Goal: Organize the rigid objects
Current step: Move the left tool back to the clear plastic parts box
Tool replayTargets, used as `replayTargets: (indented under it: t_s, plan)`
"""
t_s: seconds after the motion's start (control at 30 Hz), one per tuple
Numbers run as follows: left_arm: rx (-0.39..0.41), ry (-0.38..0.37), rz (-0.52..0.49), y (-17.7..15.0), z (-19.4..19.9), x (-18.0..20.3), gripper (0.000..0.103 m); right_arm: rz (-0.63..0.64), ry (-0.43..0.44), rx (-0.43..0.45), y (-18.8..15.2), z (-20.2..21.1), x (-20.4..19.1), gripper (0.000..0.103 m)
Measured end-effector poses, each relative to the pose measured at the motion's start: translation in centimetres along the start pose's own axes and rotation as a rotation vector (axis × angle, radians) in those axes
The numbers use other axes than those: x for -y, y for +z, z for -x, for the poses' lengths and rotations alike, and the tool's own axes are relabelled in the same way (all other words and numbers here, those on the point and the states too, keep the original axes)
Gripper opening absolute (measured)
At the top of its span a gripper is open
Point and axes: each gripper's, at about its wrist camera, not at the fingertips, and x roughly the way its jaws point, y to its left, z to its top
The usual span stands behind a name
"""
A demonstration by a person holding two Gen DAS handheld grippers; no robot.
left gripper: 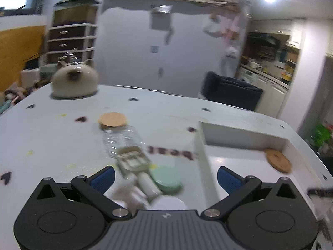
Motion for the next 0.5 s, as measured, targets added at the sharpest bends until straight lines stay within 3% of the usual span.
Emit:
replayTargets:
  t_s: [0.2,0.4,0.5]
  plan:
    - [-0.074,0.117,0.074,4.2,-4.4,-1.9,0.103,0.000,0.001,0.001,0.0,0.0,0.0,0.008]
    - [-0.180,0.304,0.082,7.1,-10.4,-2.2,0.103,-0.001,0.003,0.000,0.1,0.0,0.1,0.008]
    - [-0.222,0.344,0.070,7.6,-13.2,-2.2,0.103,-0.003,0.006,0.000,0.1,0.0,0.1,0.008]
